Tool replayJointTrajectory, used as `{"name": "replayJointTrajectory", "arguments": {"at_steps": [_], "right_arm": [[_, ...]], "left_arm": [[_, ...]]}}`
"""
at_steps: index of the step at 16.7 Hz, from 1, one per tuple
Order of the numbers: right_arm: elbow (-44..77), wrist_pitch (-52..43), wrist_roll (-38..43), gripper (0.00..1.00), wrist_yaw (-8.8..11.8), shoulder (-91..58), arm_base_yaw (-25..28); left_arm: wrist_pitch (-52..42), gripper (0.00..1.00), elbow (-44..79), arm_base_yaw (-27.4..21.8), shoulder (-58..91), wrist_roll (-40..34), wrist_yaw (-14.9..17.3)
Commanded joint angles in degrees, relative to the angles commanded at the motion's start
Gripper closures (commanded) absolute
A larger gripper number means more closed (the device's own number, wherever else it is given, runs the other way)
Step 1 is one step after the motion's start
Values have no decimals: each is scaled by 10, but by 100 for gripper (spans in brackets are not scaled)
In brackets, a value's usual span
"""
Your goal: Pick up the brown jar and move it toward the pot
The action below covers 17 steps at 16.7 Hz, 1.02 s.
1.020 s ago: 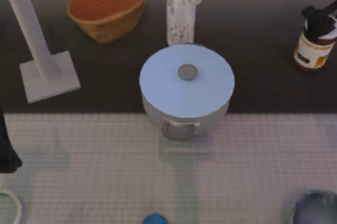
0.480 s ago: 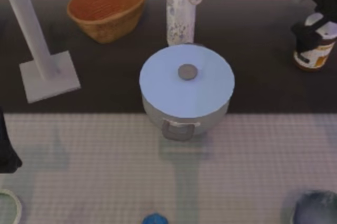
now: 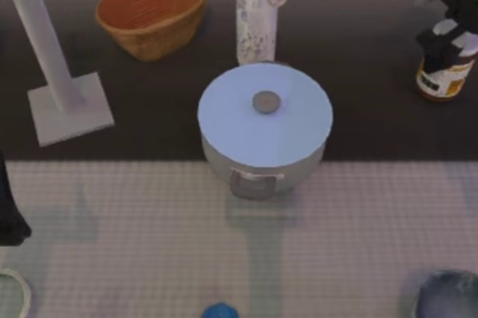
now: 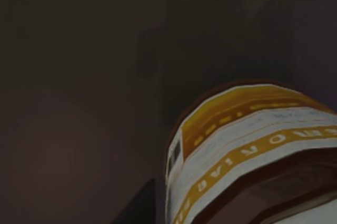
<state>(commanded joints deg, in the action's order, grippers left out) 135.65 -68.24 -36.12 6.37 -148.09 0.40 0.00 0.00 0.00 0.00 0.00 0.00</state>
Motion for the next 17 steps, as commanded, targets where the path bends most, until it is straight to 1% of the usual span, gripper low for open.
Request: {"name": "replayJointTrajectory", "arguments": {"at_steps": [8,9,17], "right_arm": [[0,0,0,98,0,0,0],[0,0,0,100,0,0,0],[0,0,1,100,0,1,-2]], "left_arm": [[0,0,0,0,0,0,0],[0,0,0,0,0,0,0],[0,0,0,0,0,0,0]]}}
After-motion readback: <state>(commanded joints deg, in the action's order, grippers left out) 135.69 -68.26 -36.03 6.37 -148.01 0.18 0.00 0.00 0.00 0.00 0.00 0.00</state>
